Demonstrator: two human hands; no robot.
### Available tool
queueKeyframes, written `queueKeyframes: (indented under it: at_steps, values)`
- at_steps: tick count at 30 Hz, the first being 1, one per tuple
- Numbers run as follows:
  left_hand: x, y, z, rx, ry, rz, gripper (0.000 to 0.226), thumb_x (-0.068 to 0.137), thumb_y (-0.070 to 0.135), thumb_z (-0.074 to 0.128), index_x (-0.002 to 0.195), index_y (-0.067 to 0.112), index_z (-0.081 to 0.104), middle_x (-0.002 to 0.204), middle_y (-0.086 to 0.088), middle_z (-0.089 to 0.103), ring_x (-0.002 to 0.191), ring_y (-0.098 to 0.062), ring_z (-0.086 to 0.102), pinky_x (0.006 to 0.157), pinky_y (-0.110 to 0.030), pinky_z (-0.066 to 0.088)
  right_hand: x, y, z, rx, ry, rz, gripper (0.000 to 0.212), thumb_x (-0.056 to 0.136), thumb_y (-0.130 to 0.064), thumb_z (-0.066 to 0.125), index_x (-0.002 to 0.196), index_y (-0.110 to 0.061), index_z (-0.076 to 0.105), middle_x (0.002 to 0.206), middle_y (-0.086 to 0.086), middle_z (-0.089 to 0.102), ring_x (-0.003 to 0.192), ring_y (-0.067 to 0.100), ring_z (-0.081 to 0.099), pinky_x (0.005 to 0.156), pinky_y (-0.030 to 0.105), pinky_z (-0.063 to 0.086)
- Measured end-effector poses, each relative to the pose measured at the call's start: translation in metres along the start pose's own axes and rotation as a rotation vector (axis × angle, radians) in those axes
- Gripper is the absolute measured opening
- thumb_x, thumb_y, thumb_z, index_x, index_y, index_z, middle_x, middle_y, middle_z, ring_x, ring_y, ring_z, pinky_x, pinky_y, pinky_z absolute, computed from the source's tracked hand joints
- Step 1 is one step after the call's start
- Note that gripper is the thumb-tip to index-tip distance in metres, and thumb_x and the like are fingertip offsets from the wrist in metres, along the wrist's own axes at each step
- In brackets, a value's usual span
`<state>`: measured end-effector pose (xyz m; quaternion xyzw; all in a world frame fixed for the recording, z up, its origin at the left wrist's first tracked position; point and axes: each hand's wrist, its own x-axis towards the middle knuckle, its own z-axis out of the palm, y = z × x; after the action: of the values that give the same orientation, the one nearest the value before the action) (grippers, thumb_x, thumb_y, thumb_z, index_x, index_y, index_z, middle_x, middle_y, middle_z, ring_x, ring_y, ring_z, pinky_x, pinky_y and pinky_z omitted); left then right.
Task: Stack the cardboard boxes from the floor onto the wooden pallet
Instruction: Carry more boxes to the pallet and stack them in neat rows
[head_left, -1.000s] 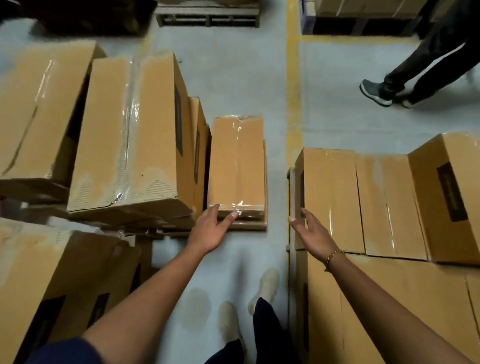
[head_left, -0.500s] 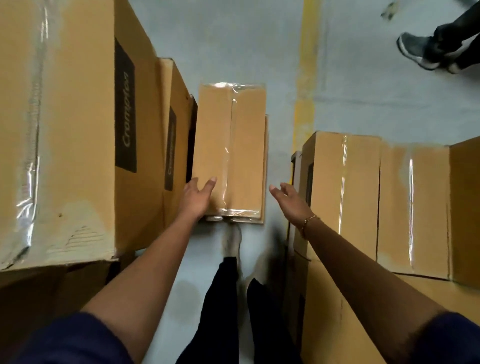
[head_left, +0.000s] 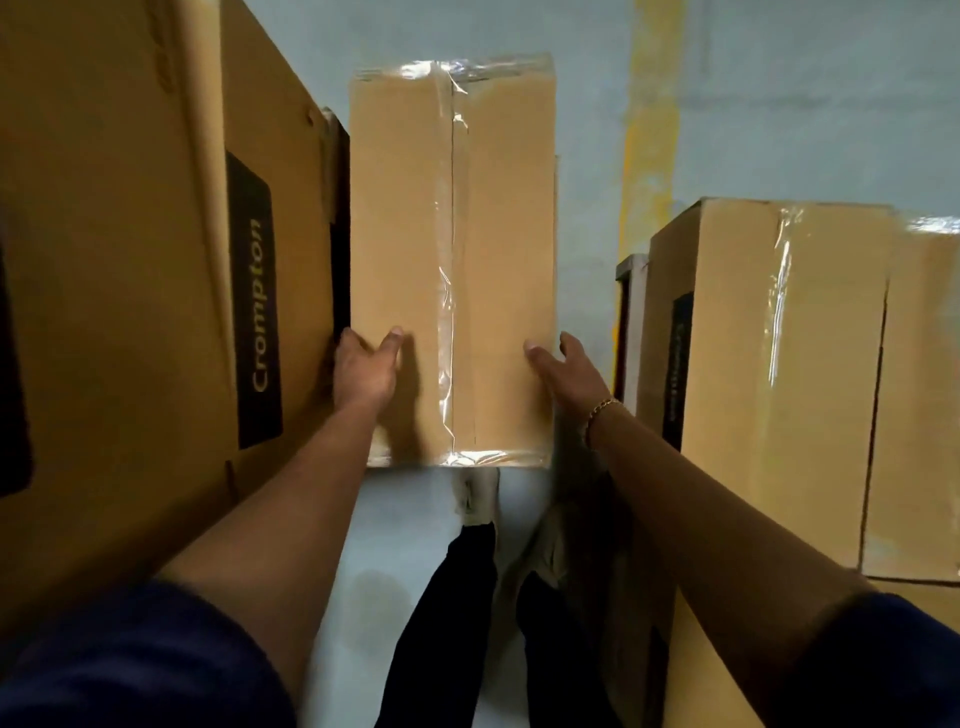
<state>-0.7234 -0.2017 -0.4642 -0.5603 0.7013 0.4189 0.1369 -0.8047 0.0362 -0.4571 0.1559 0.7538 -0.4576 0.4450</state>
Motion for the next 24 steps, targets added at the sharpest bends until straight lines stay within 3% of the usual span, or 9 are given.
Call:
queueKeyframes:
  at_steps: [2,4,6,8,10,13,17,21,24]
  values:
    - [0.013,0.0,0.004,-0.049,-0.001,-0.023,0.076,0.095,0.052,0.067,0.151,0.007,0.041,0.149,-0.014,0.052,0.136,-0.035,0.05,0.112,-0.041,0.04,0.021,0.017,0.006,0.041,-0.015,-0.016,0.115,0.067,-0.087,0.065,0.156,-0.019,0.036,0.155,0.004,0.049,0.14,0.027,0.049,0.117,0.05,0.039]
    - [0.018,-0.001,0.006,-0.095,0.008,-0.031,0.066,0.094,0.046,0.07,0.144,0.01,0.048,0.139,-0.011,0.06,0.127,-0.032,0.057,0.108,-0.042,0.045,0.05,0.047,0.012,0.102,-0.04,-0.029,0.137,0.049,-0.099,0.063,0.158,-0.022,0.033,0.157,0.002,0.047,0.141,0.023,0.048,0.118,0.049,0.039]
    - [0.011,-0.004,0.007,-0.101,0.023,-0.006,0.056,0.091,0.043,0.072,0.135,0.012,0.053,0.131,-0.01,0.065,0.12,-0.032,0.061,0.106,-0.045,0.048,0.032,0.03,0.01,0.123,-0.02,-0.03,0.123,0.062,-0.09,0.066,0.158,-0.02,0.034,0.155,0.001,0.049,0.14,0.021,0.049,0.119,0.045,0.039]
    - [-0.003,-0.006,0.009,-0.107,0.032,0.009,0.051,0.093,0.039,0.071,0.134,0.015,0.054,0.13,-0.009,0.065,0.118,-0.031,0.061,0.106,-0.046,0.048,0.003,0.008,0.001,0.095,0.019,-0.02,0.081,0.092,-0.058,0.065,0.156,-0.016,0.037,0.148,-0.003,0.053,0.134,0.017,0.052,0.114,0.028,0.037]
    - [-0.023,-0.001,0.01,-0.136,0.031,0.0,0.049,0.097,0.036,0.067,0.139,0.017,0.052,0.135,-0.007,0.062,0.123,-0.031,0.059,0.109,-0.047,0.046,-0.016,0.002,-0.013,0.079,0.062,-0.013,0.058,0.103,-0.036,0.059,0.154,-0.015,0.04,0.143,-0.001,0.055,0.13,0.017,0.052,0.102,0.019,0.036]
    - [-0.058,0.01,0.01,-0.172,0.02,-0.008,0.046,0.101,0.033,0.061,0.143,0.017,0.05,0.14,-0.008,0.06,0.128,-0.032,0.055,0.113,-0.052,0.042,-0.048,-0.004,-0.037,0.108,0.13,-0.022,0.055,0.104,-0.029,0.059,0.153,-0.014,0.041,0.149,0.005,0.053,0.136,0.022,0.051,0.099,0.017,0.035]
    - [-0.123,0.031,-0.002,-0.192,0.031,-0.019,0.049,0.104,0.036,0.058,0.144,0.011,0.045,0.144,-0.02,0.054,0.132,-0.041,0.051,0.114,-0.056,0.04,-0.109,-0.011,-0.07,0.155,0.178,-0.027,0.06,0.104,-0.03,0.058,0.158,-0.017,0.034,0.143,-0.004,0.049,0.14,0.014,0.045,0.09,0.004,0.024]
    - [-0.192,0.06,-0.003,-0.185,0.023,0.037,0.056,0.104,0.037,0.058,0.154,0.02,0.04,0.154,-0.012,0.048,0.139,-0.036,0.046,0.119,-0.05,0.035,-0.164,-0.008,-0.109,0.177,0.256,-0.073,0.062,0.103,-0.033,0.059,0.159,-0.023,0.034,0.152,-0.001,0.05,0.142,0.017,0.045,0.097,0.011,0.028]
    - [-0.248,0.077,0.007,-0.166,-0.018,0.127,0.052,0.104,0.028,0.06,0.152,0.021,0.043,0.142,-0.012,0.055,0.13,-0.033,0.051,0.114,-0.046,0.04,-0.2,0.006,-0.151,0.173,0.346,-0.091,0.063,0.101,-0.032,0.062,0.158,-0.025,0.036,0.153,0.001,0.052,0.139,0.021,0.049,0.101,0.017,0.031]
